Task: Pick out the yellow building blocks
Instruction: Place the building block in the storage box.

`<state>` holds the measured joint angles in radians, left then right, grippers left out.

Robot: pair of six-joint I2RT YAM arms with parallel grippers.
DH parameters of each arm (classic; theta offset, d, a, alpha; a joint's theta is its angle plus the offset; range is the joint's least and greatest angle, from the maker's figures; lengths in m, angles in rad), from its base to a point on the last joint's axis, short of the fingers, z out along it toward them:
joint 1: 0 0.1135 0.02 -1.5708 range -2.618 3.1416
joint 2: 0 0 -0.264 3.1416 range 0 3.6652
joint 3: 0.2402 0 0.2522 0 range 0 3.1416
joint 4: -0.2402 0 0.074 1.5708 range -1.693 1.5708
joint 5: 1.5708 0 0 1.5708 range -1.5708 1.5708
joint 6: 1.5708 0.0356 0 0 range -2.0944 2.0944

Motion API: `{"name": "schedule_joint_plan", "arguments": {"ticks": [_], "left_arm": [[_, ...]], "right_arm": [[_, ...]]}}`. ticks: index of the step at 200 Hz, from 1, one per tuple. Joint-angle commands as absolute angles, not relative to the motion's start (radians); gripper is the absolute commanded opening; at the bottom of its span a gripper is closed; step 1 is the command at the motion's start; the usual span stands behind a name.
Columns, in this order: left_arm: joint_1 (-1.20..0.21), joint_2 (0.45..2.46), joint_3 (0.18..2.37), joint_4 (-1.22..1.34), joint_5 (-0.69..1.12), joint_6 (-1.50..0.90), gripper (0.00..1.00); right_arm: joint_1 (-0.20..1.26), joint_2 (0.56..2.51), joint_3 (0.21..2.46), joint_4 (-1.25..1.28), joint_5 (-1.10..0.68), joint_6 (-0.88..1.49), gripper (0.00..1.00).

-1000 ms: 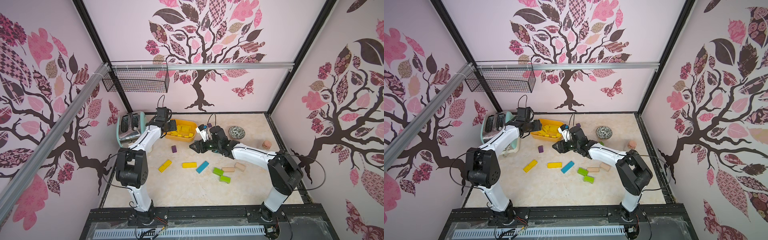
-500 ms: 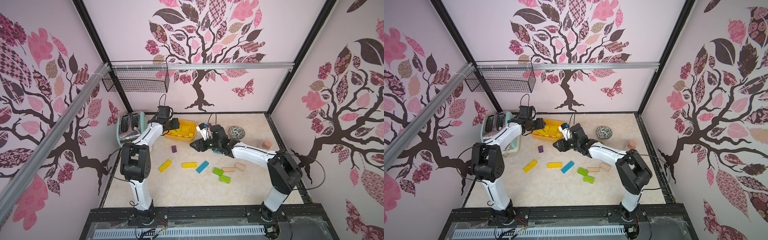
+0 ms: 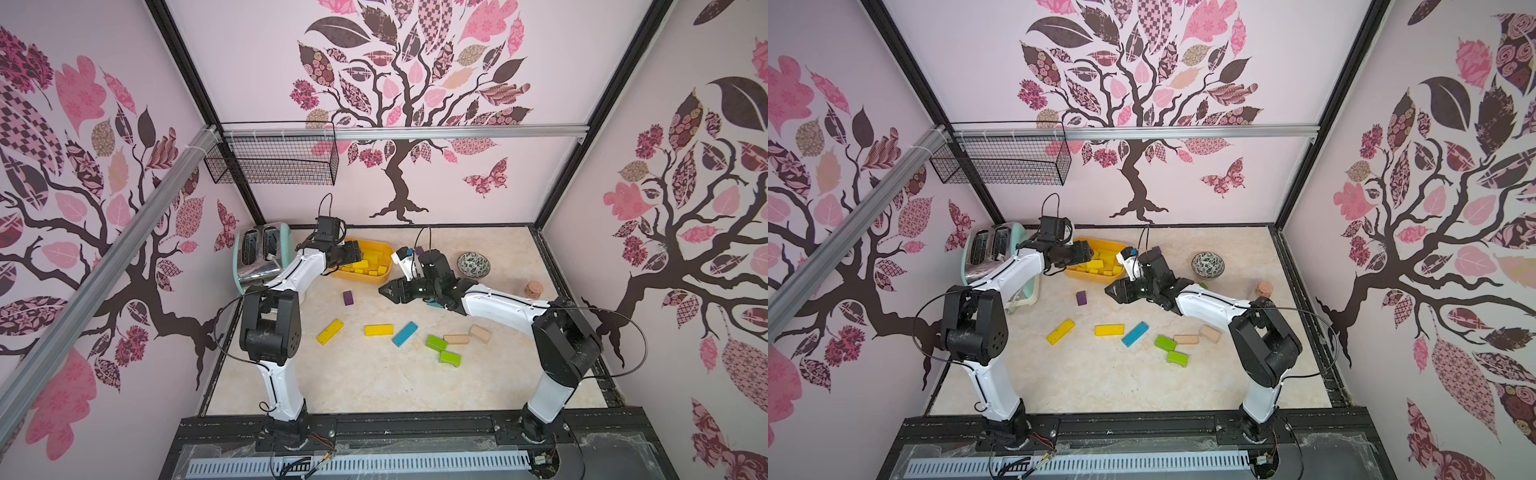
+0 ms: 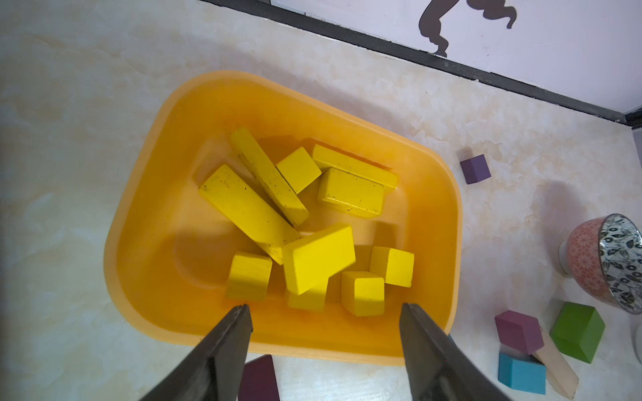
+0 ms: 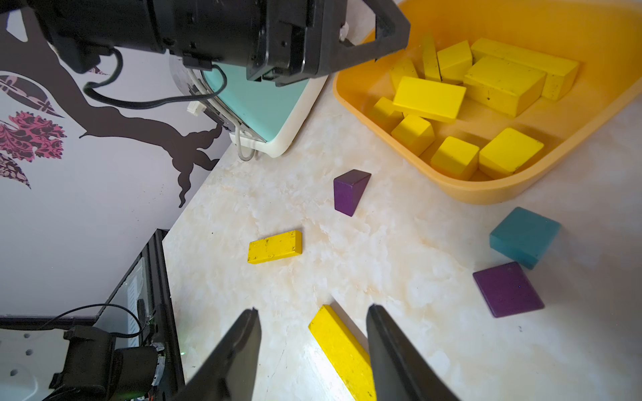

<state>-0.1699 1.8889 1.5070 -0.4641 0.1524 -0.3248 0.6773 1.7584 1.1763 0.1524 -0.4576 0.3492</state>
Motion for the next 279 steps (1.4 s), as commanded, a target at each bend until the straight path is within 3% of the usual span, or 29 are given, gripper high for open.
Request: {"name": "schedule_joint_plan", "arguments": {"ticks": [1,30,67,168,229,279], "left_arm": [[-0.169,1.825,1.487,-0.442,0.158,-0.332,0.75],[-0.169,1.756,1.444,-0.438,0.174,-0.331,0.74],[-0.168,1.562,1.222,-0.338,0.206,-0.365,0.75],[-0.186,1.302,0.93,-0.492,0.298,-0.373,0.75],[-0.384,1.228,0.874,-0.606,0.058,-0.243,0.78],[-0.458,1.147,0.863,-0.681,-0.05,-0.185,0.78]], "right_arm": [[0.673,1.776,1.236,0.148,-0.462,0.357,0.54],[0.683,1.771,1.239,0.162,-0.416,0.319,0.54],[0.683,1.797,1.281,0.16,-0.383,0.305,0.54],[0.812,1.843,1.363,0.278,-0.115,0.293,0.55],[0.884,1.862,1.396,0.203,0.08,0.225,0.6],[0.907,1.858,1.389,0.105,0.181,0.162,0.62]]}}
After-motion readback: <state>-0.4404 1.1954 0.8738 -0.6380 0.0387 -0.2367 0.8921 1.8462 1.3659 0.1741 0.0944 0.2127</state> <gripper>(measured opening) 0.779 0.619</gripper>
